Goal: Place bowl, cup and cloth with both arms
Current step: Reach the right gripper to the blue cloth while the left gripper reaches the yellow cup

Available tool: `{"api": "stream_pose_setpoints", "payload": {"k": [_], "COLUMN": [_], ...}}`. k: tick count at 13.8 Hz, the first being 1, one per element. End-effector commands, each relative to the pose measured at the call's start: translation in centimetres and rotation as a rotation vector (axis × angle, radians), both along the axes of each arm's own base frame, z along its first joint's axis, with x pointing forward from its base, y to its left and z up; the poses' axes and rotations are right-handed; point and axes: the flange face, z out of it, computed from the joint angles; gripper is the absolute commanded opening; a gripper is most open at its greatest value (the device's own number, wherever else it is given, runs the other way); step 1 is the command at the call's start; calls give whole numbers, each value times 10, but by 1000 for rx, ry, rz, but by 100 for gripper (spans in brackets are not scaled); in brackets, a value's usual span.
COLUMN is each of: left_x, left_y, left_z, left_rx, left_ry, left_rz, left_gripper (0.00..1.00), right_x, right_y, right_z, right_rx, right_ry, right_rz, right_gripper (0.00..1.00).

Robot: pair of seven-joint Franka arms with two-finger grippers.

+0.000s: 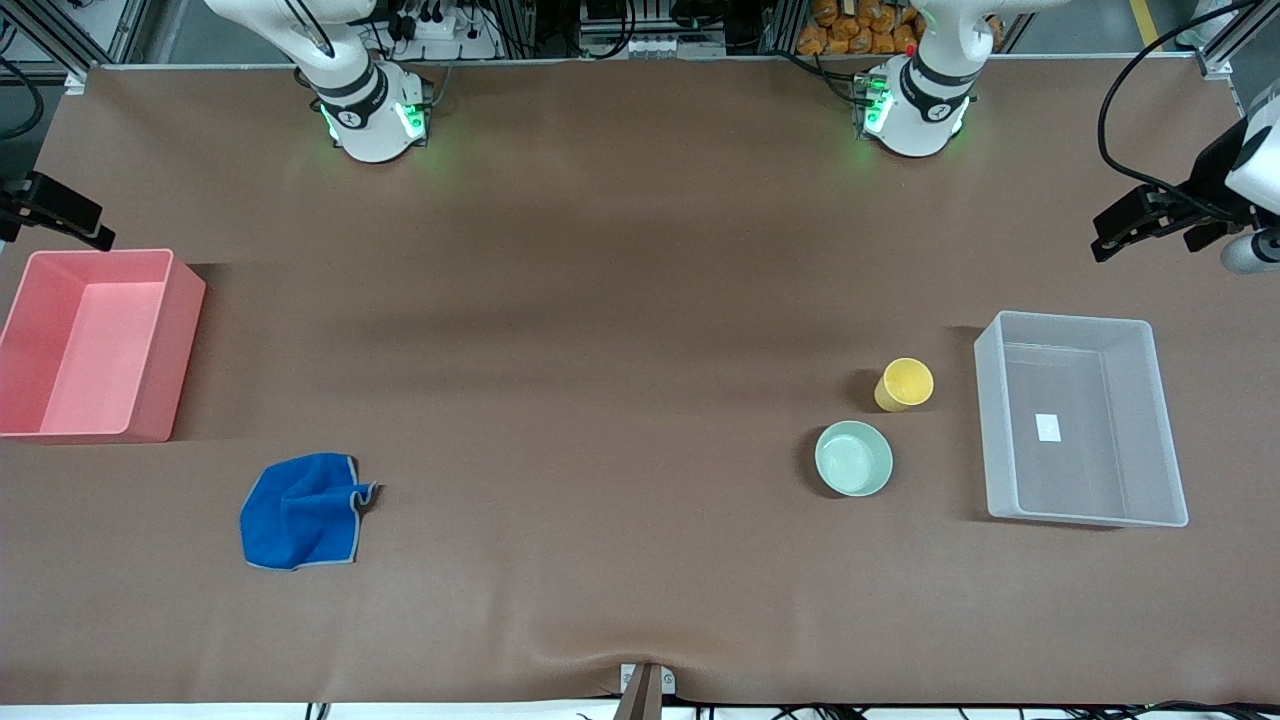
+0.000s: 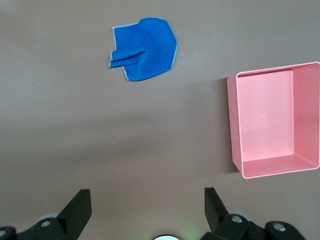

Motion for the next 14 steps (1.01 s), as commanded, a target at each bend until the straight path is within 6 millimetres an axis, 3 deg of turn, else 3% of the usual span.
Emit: {"api": "stream_pose_setpoints", "payload": {"k": [1, 4, 5, 8, 9, 12, 14], "left_x": [-4, 7, 20, 48, 50, 40, 28], "left_y": [-3, -8, -10, -49, -59, -77, -85], "left_z": [6, -14, -40, -110, -137, -188, -217], "left_rx": [10, -1, -6, 2, 29, 39, 30], "left_ry": [-13, 24, 67, 143, 163, 180, 199], "left_rz": [-1, -23, -28, -105, -115, -144, -159], "left_gripper": [100, 100, 100, 100, 100, 100, 100], "right_x": [0, 0, 0, 1, 6, 53, 62], "right_y": [2, 3, 3, 4, 4, -9, 5], "right_z": [4, 4, 4, 2, -5, -55, -67], "right_rx": [5, 5, 7, 7, 1, -50, -53], "right_ry": [-4, -4, -4, -2, 9, -20, -15], "right_rz": [-13, -11, -13, -10, 0, -16, 7], "right_gripper": [100, 100, 100, 100, 100, 100, 100]}}
